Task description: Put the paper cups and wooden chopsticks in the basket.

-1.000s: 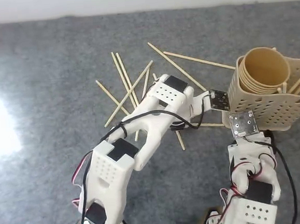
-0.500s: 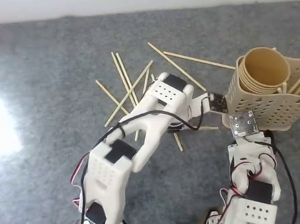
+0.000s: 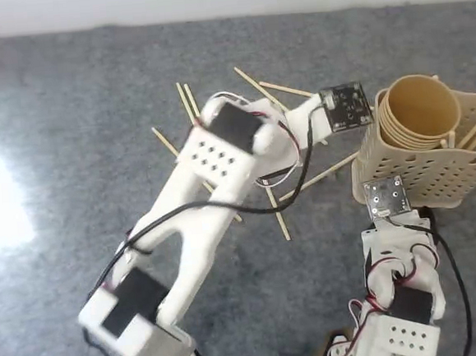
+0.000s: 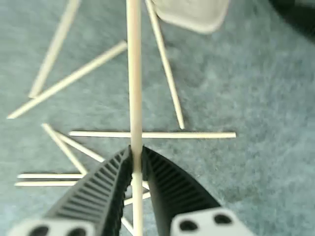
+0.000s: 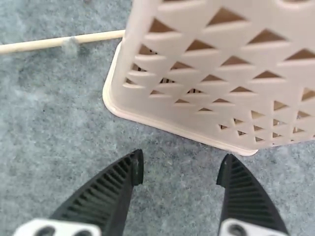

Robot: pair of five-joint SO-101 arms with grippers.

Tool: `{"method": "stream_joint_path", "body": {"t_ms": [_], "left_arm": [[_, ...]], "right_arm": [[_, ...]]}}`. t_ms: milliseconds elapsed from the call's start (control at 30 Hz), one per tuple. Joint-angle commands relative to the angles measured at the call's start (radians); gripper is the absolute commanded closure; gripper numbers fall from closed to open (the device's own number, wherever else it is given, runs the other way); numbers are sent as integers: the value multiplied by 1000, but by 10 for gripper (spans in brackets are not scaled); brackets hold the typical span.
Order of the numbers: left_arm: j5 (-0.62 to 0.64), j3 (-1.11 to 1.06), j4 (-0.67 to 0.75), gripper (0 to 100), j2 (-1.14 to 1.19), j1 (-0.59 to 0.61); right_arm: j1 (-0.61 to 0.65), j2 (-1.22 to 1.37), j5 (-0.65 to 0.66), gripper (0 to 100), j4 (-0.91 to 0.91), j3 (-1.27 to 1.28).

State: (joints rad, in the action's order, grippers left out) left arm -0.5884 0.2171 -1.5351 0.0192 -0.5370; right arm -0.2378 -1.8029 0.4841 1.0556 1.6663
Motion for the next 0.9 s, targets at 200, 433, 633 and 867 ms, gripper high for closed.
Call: {"method": "stream_joint_path", "body": {"t_ms": [200, 433, 633, 867], "left_arm": [[241, 10, 130, 990, -367, -64], [545, 5, 368, 990, -442, -68], [681, 5, 612, 990, -436, -152], [583, -16, 798, 990, -308, -319]], "right_arm": [[-1, -7, -12, 879, -8, 14], [-31, -7, -8, 906, 119, 6], [-33, -7, -8, 985, 96, 14], [-33, -7, -9, 991, 96, 14]]}}
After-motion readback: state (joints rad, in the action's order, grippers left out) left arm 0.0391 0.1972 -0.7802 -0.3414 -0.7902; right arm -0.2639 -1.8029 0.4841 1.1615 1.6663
